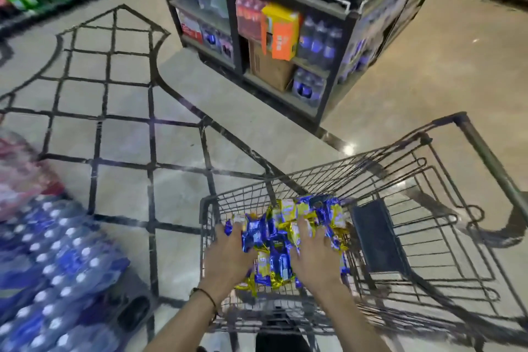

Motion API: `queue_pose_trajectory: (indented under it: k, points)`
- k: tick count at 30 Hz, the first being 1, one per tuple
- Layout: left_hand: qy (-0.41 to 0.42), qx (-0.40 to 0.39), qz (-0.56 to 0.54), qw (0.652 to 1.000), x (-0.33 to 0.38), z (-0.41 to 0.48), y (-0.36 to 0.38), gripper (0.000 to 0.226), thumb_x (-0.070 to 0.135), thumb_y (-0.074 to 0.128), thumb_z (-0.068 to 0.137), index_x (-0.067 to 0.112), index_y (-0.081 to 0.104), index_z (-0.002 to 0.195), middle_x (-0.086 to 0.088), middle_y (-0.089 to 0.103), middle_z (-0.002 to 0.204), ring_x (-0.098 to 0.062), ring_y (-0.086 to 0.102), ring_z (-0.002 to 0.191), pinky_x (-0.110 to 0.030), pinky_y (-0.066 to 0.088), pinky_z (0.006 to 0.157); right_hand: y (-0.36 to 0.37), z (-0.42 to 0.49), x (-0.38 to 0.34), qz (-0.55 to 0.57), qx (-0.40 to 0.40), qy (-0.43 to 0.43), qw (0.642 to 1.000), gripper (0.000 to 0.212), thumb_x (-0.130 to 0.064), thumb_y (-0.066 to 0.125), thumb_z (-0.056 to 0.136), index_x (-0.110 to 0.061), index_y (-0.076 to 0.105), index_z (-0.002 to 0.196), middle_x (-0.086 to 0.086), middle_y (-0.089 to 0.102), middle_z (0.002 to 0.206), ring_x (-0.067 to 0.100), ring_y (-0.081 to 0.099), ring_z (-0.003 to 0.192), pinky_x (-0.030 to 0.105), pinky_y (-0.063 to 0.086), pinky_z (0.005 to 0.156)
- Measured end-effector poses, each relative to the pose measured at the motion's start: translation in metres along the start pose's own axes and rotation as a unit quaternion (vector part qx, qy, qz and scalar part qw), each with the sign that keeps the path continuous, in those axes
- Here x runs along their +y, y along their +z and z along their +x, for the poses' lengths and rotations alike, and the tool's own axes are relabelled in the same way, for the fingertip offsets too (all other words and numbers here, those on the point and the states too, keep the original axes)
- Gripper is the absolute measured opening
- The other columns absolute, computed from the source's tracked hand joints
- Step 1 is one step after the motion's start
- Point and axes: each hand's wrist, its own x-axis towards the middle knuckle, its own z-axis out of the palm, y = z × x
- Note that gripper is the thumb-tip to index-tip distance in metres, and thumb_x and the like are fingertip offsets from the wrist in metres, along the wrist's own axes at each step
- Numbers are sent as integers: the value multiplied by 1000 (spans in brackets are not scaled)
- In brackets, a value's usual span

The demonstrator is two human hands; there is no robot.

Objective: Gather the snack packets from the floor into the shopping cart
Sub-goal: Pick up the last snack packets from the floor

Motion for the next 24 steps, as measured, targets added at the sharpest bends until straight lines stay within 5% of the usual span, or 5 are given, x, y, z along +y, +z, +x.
queue_pose_trajectory:
  k: [4,11,24]
  points:
    - [-33,-8,19,999,13,42,44,58,50,57,88,26,37,137,-13,30,142,-29,65,85,-36,53,75,34,48,19,19,-42,-6,999,79,-44,49,95,-31,-4,152,22,36,144,40,49,122,49,53,88]
    - [-56,-48,30,997,30,112,129,56,50,57,88,23,37,132,-19,33,137,-35,64,86,-46,50,87,97,112,43,37,-83,20,996,77,-43,50,96,-35,-1,152,17,31,146,37,47,122,49,51,88]
    - [-75,-62,-4,995,39,171,197,72,45,60,90,27,23,150,-19,13,156,-42,49,124,-54,37,107,164,157,62,21,-108,48,993,84,-47,49,97,-32,-11,153,19,25,150,38,37,133,48,47,97]
